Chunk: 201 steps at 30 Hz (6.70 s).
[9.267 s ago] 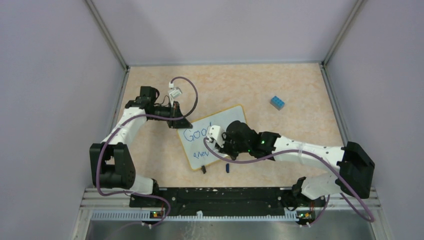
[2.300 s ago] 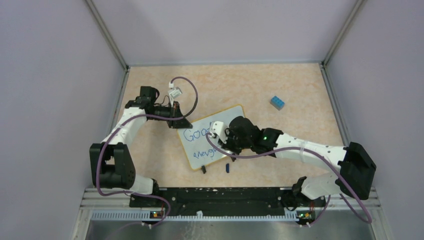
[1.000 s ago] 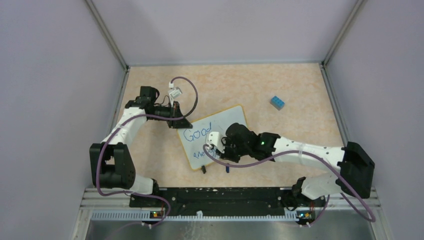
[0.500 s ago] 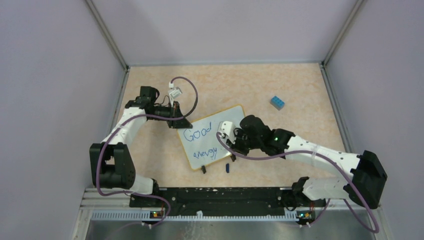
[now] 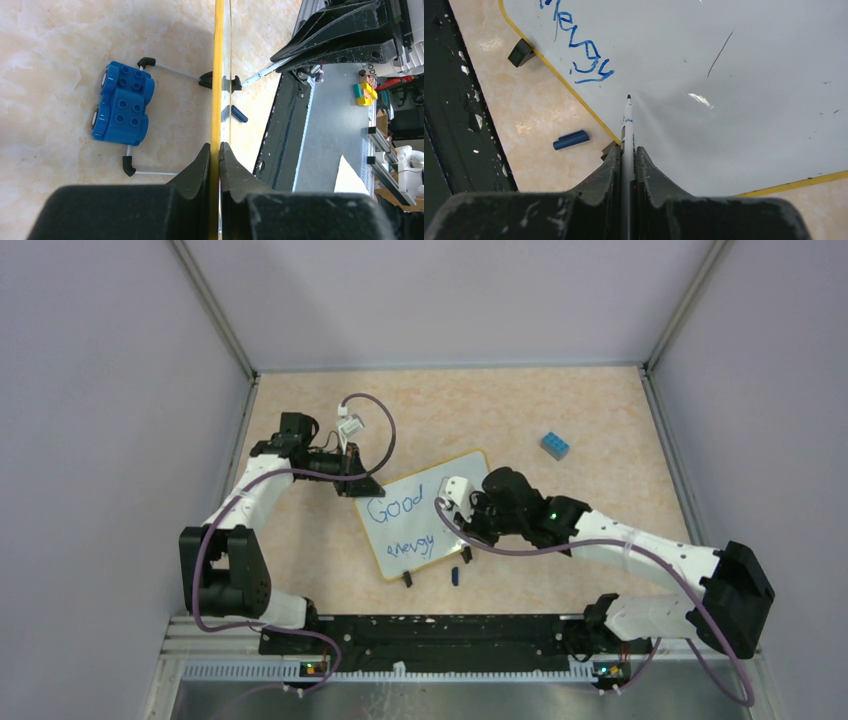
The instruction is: Write a sentence on the whiteboard
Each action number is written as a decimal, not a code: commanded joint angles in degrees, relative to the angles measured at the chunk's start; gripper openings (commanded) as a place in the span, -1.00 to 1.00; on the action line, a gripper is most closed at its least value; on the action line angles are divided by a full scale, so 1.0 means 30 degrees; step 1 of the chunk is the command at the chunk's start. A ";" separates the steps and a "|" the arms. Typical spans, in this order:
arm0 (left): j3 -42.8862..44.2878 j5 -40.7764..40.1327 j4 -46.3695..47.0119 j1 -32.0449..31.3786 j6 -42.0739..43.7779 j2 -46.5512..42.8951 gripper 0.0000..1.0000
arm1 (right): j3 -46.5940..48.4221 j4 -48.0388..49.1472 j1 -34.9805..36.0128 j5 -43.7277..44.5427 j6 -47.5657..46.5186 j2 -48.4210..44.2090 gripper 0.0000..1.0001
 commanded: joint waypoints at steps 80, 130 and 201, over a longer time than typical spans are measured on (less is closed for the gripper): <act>0.0287 -0.1576 0.0205 0.0061 0.0538 0.0491 -1.00 | 0.1003 0.1080 -0.0367 0.0413 0.0311 0.1379 -1.00; 0.0257 -0.1625 0.0206 0.0065 0.0541 0.0526 -1.00 | -0.0151 -0.0005 -0.0856 -0.0681 -0.0549 0.1238 -1.00; 0.0316 -0.1632 0.0118 0.0065 0.0540 0.0502 -1.00 | 0.1042 0.0099 -0.1658 0.1513 -0.0610 0.0325 -1.00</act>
